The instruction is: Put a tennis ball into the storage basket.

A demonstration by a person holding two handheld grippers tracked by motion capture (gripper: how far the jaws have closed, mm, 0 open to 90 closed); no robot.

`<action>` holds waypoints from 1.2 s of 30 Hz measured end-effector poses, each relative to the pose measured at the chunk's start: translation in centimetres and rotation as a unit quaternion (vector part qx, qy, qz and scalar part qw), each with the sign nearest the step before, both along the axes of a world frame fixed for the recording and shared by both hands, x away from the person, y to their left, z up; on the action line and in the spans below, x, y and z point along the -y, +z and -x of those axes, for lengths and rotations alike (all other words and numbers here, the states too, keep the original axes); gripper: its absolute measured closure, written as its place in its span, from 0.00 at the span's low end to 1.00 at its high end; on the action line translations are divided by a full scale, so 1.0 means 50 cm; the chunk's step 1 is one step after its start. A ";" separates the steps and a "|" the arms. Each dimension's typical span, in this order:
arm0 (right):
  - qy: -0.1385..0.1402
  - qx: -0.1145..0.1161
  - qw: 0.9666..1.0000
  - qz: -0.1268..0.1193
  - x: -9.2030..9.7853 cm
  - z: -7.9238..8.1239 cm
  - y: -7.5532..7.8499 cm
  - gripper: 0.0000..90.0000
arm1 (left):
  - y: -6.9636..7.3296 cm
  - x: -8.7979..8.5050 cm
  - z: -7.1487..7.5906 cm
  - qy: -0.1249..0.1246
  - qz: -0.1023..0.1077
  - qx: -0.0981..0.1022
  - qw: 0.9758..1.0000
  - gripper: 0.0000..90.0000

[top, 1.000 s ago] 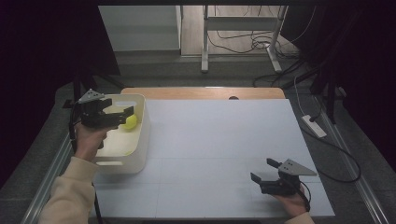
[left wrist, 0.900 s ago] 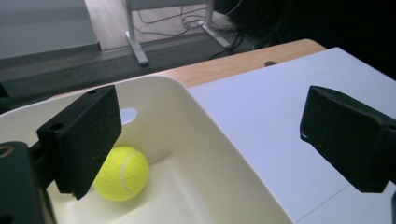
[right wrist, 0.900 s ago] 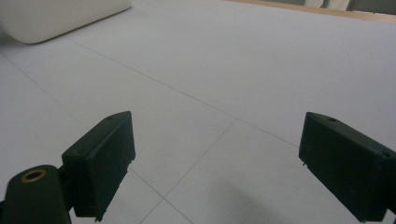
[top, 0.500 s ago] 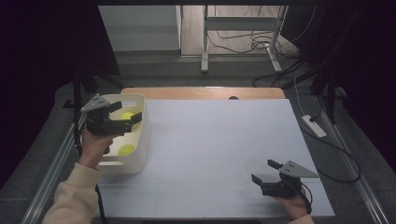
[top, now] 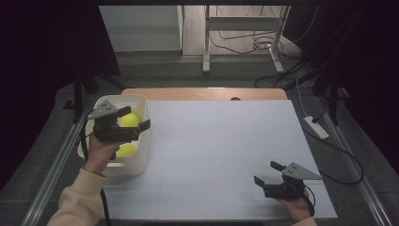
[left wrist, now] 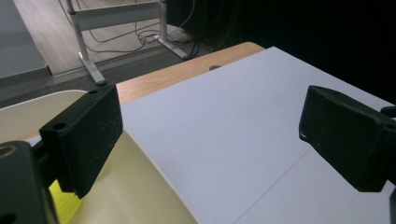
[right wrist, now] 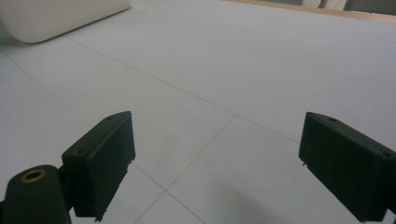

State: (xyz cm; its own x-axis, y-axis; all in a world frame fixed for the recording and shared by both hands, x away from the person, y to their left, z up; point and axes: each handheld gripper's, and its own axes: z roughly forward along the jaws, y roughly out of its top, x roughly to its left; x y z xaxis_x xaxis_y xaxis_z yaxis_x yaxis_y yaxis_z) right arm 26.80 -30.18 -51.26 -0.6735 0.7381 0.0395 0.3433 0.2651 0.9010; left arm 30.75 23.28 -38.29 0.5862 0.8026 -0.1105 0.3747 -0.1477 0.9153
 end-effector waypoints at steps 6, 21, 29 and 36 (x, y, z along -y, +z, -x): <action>0.003 0.001 1.000 0.000 -0.004 -0.001 0.000 0.12 | -0.003 0.015 0.011 -0.015 0.002 -0.002 1.000 0.08; 0.004 0.000 1.000 0.002 -0.003 0.000 0.001 0.12 | -0.013 0.070 0.045 -0.062 0.003 -0.001 0.998 0.08; 0.005 -0.001 1.000 0.002 -0.003 0.000 0.001 0.12 | -0.026 0.100 0.065 -0.092 0.002 -0.004 0.996 0.08; 0.005 0.001 1.000 -0.001 -0.002 0.001 0.001 0.12 | -0.033 0.126 0.083 -0.116 0.000 -0.002 0.993 0.08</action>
